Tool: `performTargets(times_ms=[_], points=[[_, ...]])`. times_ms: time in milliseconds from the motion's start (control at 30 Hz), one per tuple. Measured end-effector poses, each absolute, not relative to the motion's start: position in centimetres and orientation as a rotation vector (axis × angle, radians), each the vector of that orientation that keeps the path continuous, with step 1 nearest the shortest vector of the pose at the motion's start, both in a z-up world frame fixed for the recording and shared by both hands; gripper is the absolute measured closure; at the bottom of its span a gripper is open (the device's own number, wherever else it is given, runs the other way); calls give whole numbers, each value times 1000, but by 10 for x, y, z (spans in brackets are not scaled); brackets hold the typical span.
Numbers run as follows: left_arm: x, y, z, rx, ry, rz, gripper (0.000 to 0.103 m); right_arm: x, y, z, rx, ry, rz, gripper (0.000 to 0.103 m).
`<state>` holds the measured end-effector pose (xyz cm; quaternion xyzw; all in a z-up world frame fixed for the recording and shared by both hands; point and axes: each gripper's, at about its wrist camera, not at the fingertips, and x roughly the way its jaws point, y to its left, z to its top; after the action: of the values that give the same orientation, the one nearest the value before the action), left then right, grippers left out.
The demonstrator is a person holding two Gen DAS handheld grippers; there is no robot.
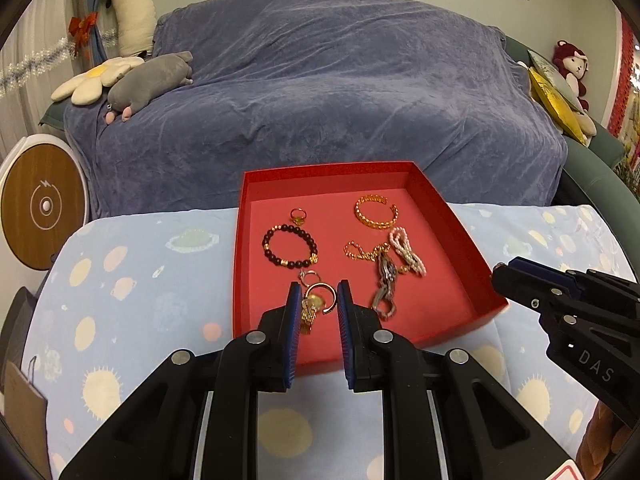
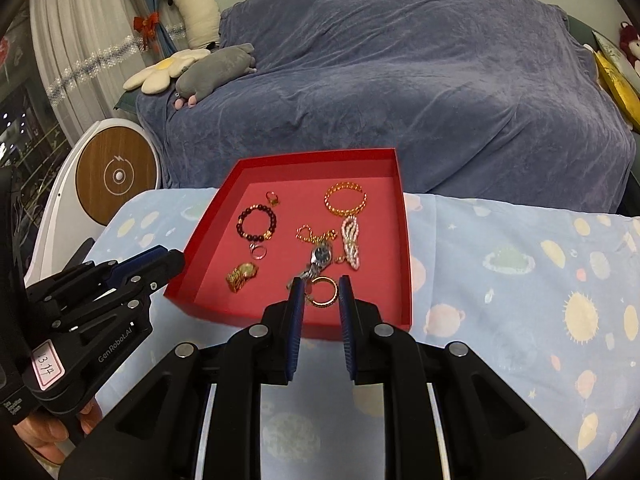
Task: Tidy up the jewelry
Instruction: 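Carry both gold hoop earrings over the red box, then open both grippers to drop the earrings into the box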
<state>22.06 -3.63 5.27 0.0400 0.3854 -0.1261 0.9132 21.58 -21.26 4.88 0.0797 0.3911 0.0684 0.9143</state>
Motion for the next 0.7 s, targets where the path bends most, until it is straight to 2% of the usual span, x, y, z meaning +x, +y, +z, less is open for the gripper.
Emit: performTargets(times_ms=[167, 500, 567, 633, 667, 700], points=[[258, -44, 32, 50, 834, -250, 88, 251, -211, 22, 193, 846, 134, 86], [283, -56, 1, 81, 866, -195, 85, 275, -207, -2, 183, 857, 116, 85], [283, -56, 0, 83, 866, -187, 78, 274, -206, -2, 172, 848, 101, 82], [280, -55, 1, 84, 856, -176, 61, 271, -206, 1, 151, 831, 82, 67], [278, -55, 2, 90, 848, -167, 57, 268, -206, 3, 141, 821, 76, 63], [275, -55, 4, 97, 839, -163, 54, 264, -206, 6, 133, 816, 75, 63]])
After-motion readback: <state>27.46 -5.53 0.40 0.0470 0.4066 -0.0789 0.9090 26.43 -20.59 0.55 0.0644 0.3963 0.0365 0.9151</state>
